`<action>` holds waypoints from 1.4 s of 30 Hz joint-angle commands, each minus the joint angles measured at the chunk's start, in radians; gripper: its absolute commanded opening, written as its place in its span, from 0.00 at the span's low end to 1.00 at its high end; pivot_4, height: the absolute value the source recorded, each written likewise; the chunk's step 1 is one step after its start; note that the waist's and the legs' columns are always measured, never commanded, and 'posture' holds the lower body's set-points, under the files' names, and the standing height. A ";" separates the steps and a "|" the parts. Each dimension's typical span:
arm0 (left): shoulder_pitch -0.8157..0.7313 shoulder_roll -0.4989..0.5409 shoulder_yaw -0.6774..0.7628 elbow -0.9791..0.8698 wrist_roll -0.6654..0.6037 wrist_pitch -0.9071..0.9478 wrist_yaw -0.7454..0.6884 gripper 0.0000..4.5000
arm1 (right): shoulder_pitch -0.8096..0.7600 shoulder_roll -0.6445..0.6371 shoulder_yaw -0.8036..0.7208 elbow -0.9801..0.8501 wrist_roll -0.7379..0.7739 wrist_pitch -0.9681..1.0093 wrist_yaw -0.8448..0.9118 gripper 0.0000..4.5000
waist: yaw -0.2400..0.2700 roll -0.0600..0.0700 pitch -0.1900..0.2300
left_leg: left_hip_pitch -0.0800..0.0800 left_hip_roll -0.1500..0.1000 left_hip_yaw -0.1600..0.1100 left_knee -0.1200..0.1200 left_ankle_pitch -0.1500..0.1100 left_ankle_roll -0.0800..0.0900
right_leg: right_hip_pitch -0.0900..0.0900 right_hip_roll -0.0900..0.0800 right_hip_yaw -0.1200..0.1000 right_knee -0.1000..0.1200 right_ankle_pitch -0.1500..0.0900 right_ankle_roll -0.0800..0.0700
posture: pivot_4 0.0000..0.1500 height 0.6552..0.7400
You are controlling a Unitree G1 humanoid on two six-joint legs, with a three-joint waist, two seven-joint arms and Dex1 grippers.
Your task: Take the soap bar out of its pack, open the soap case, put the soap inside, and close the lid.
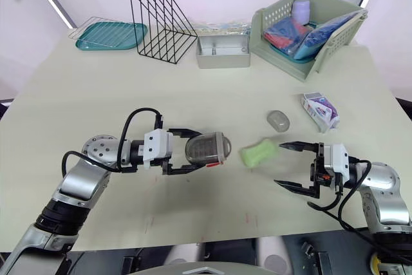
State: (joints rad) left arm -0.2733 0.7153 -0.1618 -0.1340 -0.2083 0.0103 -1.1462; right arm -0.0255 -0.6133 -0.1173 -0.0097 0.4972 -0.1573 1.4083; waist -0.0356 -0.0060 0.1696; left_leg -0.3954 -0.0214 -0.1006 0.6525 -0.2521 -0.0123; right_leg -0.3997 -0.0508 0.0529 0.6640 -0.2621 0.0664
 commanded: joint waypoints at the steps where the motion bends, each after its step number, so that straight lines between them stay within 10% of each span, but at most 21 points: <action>1: -0.043 0.009 0.008 -0.005 -0.008 0.040 -0.005 0.77 | 0.032 0.018 -0.006 0.010 0.005 -0.062 0.001 1.00 | 0.003 0.000 0.000 | 0.000 0.000 0.000 0.000 0.000 0.000 | 0.000 0.000 0.000 0.000 0.000 0.000 | 1.00 1.00; 42: -0.312 0.122 -0.229 -0.134 0.198 0.451 -0.102 0.77 | 0.030 0.051 0.041 0.177 -0.057 -0.219 -0.024 1.00 | -0.005 0.000 0.000 | 0.002 0.000 -0.001 0.001 0.000 0.000 | 0.002 0.001 0.000 0.000 0.000 0.000 | 1.00 1.00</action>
State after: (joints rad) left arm -0.5830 0.8247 -0.4232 -0.2627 -0.0209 0.4920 -1.2553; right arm 0.0041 -0.5612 -0.0747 0.1754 0.4332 -0.3579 1.3861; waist -0.0410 -0.0063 0.1696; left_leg -0.3938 -0.0215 -0.1017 0.6531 -0.2521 -0.0123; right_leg -0.3973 -0.0498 0.0527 0.6643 -0.2623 0.0662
